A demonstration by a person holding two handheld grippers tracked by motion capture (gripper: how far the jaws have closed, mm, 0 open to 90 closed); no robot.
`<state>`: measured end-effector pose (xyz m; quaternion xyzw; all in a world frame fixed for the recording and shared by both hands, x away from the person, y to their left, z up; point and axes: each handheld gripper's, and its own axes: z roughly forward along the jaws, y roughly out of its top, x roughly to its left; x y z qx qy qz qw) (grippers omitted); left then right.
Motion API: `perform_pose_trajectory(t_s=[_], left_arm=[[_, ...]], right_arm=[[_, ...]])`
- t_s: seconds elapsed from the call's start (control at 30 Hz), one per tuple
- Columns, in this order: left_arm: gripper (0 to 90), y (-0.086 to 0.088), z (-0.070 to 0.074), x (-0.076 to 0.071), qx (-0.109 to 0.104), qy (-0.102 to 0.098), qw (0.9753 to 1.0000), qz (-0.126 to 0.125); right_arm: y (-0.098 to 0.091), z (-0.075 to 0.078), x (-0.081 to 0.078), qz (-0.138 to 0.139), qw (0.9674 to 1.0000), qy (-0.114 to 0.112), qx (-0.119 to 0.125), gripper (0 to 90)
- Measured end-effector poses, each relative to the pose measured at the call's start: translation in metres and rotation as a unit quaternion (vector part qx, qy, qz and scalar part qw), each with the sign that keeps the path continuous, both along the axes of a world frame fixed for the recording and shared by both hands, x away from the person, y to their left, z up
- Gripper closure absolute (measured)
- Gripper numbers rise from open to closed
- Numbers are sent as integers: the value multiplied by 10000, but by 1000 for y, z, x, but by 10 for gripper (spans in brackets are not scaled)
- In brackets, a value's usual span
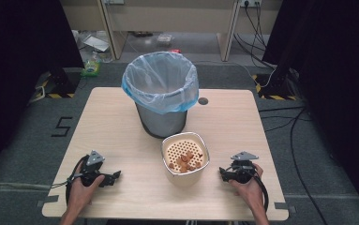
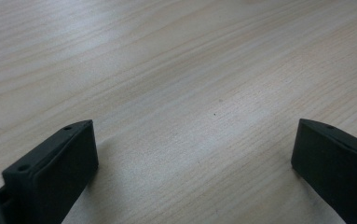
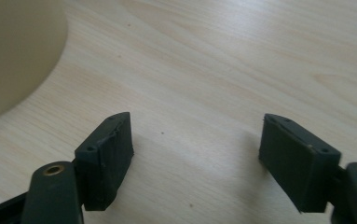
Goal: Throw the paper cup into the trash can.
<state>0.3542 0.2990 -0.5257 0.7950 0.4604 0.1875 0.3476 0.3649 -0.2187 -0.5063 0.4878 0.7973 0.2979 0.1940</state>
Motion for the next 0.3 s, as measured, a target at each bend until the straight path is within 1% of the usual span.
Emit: perform_pose_trajectory(t_s=[0.03, 0.07, 0.13, 0.23, 0.3], left_arm=[[0, 0, 0, 0, 0, 1, 10000, 0], [0, 0, 0, 0, 6, 2, 10000, -3], [0, 0, 0, 0, 0, 0, 10000, 0], [0, 0, 0, 0, 6, 3, 10000, -5], [0, 0, 0, 0, 9, 3, 10000, -8]], right_arm=[[1, 0, 0, -9, 10000, 15, 3, 256], [1, 0, 0, 9, 10000, -18, -13, 251], [0, -2, 0, -40, 10000, -36, 81, 231], [-3, -8, -3, -19, 9993, -302, 216, 205], [-3, -9, -4, -16, 9991, -330, 261, 201]])
